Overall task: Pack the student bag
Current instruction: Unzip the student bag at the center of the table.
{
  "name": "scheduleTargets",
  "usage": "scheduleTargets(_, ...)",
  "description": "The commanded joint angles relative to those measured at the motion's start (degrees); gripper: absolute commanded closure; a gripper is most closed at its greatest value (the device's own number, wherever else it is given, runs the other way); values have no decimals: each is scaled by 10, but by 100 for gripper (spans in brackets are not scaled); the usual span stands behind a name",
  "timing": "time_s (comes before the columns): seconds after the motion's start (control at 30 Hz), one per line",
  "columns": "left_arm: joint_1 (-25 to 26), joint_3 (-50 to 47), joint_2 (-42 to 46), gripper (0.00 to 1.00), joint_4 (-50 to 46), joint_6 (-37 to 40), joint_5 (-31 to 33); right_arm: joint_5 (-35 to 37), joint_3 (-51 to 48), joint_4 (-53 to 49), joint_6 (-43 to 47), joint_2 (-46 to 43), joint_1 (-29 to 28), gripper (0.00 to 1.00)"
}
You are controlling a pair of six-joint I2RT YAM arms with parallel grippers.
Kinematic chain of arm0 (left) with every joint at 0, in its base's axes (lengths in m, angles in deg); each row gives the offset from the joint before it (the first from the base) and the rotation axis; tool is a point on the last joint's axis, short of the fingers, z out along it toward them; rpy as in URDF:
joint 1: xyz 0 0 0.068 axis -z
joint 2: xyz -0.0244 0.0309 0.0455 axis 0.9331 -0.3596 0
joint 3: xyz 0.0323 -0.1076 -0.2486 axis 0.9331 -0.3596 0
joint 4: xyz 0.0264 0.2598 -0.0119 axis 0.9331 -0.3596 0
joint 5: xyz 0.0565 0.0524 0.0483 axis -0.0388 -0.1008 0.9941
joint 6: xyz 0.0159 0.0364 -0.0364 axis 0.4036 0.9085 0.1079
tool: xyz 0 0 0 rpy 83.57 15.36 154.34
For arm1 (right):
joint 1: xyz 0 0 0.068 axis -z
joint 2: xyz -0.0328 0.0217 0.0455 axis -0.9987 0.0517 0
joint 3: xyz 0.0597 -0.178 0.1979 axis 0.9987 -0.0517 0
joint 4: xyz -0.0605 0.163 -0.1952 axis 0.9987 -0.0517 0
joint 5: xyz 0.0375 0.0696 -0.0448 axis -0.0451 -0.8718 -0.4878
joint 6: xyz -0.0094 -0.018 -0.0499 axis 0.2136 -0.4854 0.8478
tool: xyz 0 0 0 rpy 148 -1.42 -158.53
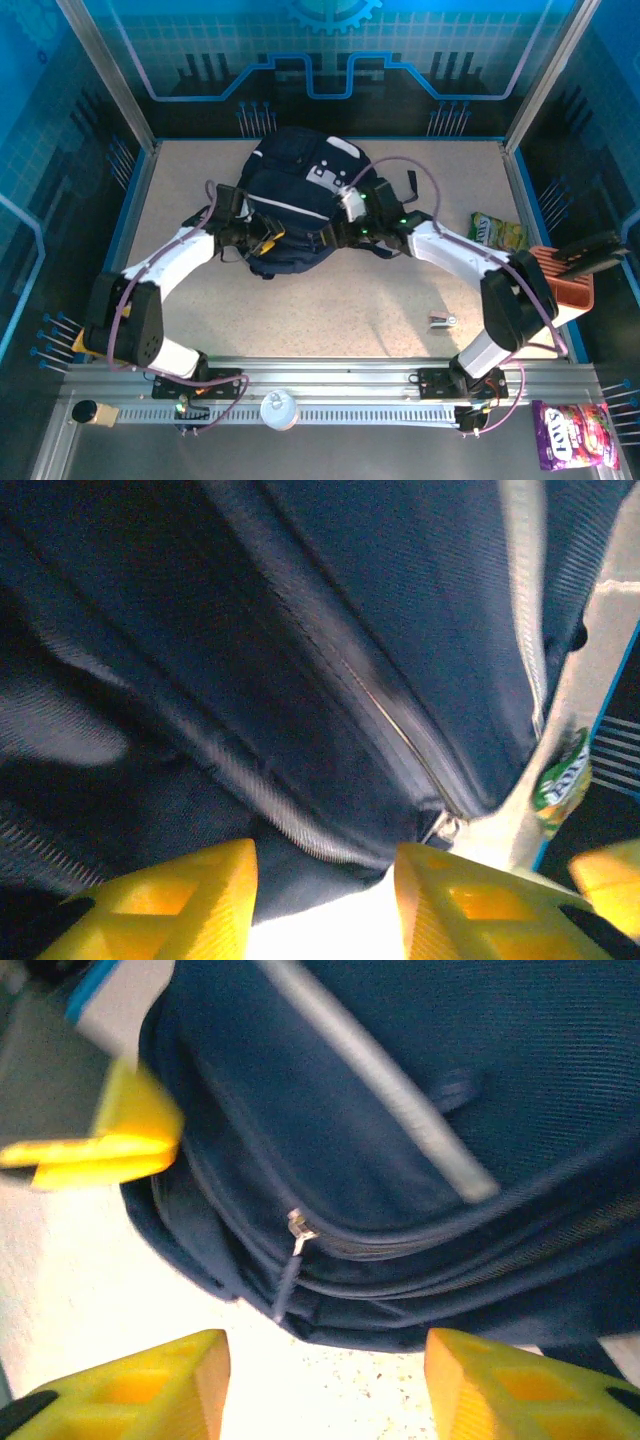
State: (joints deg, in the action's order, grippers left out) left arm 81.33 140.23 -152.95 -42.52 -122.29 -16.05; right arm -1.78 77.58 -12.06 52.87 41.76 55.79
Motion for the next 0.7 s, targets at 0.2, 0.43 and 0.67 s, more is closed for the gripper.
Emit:
scheduleTargets(0.2,115,74,49,49,-115,123,168,-36,-49,88,-274,-9,88,31)
scheduleTargets(0.43,226,181,-56,51,-181,133,294,-14,-67,86,-325,-19,114,23)
scheduleTargets(0.67,264,266,-160,55,-230,166,330,-4,-76,83,-336,-29,128,23)
